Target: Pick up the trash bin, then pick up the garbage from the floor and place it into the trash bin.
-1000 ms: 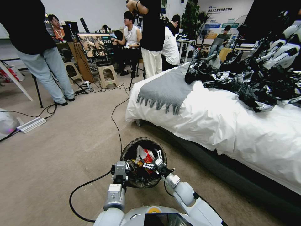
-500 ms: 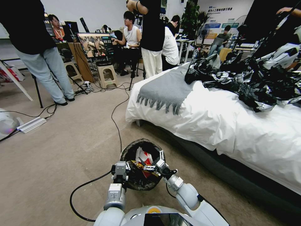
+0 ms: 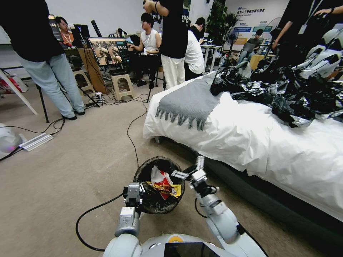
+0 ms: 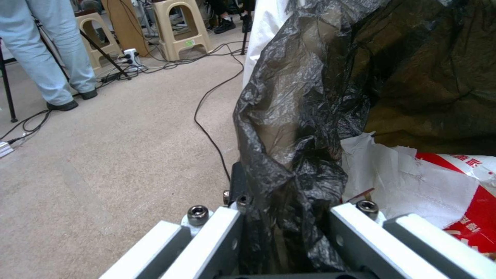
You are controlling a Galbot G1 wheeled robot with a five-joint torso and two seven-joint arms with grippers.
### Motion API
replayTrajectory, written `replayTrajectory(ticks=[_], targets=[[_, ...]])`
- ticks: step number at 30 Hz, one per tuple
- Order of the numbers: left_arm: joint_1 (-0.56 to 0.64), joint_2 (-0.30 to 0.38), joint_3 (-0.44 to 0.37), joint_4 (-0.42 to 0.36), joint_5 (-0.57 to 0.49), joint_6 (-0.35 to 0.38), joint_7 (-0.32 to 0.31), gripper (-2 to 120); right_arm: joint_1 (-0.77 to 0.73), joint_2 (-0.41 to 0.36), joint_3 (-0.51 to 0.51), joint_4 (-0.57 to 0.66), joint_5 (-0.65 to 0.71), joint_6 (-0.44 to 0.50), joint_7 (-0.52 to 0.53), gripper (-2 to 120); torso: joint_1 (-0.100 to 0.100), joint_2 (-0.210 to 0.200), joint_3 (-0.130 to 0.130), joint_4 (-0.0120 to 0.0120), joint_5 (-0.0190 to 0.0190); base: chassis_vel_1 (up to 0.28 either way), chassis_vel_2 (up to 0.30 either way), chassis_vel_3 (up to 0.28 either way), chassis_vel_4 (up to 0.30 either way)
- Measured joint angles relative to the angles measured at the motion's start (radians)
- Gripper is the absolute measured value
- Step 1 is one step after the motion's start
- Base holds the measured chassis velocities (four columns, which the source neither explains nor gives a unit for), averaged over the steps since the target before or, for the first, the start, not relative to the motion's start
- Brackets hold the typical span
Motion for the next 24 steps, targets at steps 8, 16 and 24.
replayTrajectory(ticks=[8,16,24], targets=[[0.011,-0.002,-0.016,-0.018,-0.009,0.001,-0.002,0,-0.011,0.037,0.102,0.003,0.054,0.035,-0.001,100,0.000,0.000,0.000,0.0003,-0.0001,0.000,0.000,0.000,0.000],[0.009,-0.004,-0.028,-0.027,-0.019,0.004,-0.002,0,-0.022,0.049,0.126,-0.028,0.055,0.067,-0.003,100,0.000,0.000,0.000,0.0002,-0.0001,0.000,0.000,0.000,0.000],[0.009,-0.002,-0.035,-0.038,-0.026,0.013,0.000,0,-0.020,0.052,0.132,-0.050,0.062,0.073,-0.004,100,0.000,0.000,0.000,0.0001,-0.0001,0.000,0.000,0.000,0.000]])
